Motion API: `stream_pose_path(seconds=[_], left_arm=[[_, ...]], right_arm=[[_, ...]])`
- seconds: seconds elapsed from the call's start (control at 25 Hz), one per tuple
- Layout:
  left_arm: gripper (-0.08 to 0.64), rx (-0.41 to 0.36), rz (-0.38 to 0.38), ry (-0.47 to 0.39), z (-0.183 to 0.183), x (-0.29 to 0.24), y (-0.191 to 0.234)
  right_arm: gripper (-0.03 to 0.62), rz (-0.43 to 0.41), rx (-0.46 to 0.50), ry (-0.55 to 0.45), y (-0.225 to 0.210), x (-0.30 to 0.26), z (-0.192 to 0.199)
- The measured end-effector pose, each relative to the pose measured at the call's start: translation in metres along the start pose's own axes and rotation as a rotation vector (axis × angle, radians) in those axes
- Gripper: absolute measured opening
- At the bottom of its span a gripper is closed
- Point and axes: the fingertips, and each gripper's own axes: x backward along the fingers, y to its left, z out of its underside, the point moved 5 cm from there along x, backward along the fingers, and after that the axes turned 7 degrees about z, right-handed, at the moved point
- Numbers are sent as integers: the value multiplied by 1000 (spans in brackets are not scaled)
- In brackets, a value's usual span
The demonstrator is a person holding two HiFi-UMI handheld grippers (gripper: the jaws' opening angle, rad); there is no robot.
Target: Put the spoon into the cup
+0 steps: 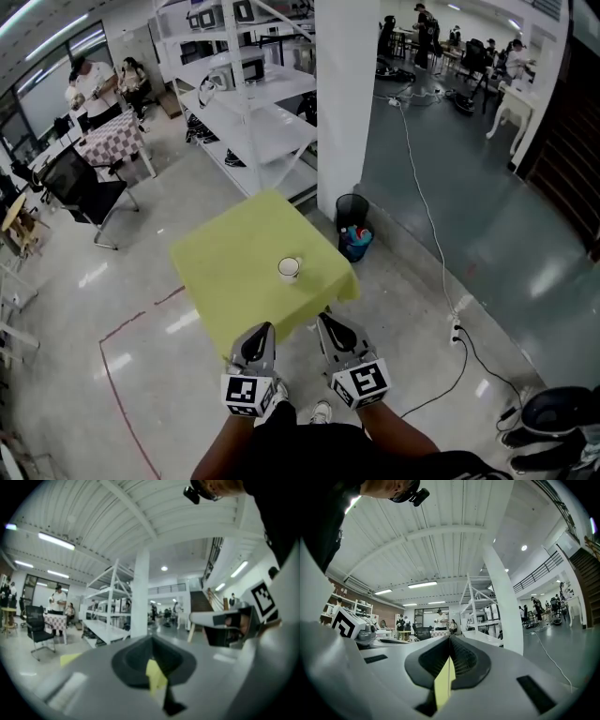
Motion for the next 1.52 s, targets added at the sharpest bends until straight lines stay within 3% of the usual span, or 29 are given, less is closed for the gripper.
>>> stream_pose_path(seconds=[0.4,0.52,0.84,1.16,1.52], left_arm=[[8,67,30,-3,-2,-33,40],[8,62,28,-38,-6,-48,60],[7,58,73,-17,1,-75,105],[7,101,99,8,17,-82,150],[6,103,104,7,26,-94,179]], right_arm=[[9,-13,17,5,-6,-69,-5],[9,-10,34,18,-12,-86,-4],[9,37,108,62,-13,-133,7],[9,37,137,82,10,-172,17],[9,85,139,104,4,-200,28]])
